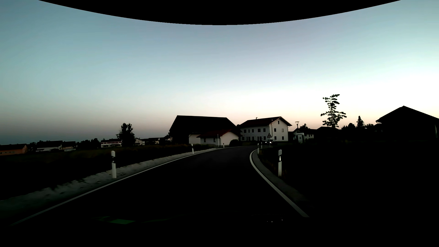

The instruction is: Follow the waypoints while adhering to traffic rules and regulations

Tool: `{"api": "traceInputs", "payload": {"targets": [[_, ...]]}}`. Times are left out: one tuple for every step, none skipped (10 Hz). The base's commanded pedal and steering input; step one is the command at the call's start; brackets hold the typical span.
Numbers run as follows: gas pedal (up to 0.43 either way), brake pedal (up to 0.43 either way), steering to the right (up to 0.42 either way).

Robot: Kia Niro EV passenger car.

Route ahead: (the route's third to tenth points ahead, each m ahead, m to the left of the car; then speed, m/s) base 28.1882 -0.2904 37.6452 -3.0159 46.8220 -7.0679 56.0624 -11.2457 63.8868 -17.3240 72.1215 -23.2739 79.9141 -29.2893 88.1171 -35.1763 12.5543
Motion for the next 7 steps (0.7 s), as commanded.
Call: {"api": "traceInputs", "payload": {"targets": [[0.039,0.000,0.025],[0.039,0.000,0.027],[0.039,0.000,0.029],[0.039,0.000,0.030],[0.047,0.000,0.031],[0.047,0.000,0.033],[0.047,0.000,0.034]]}}
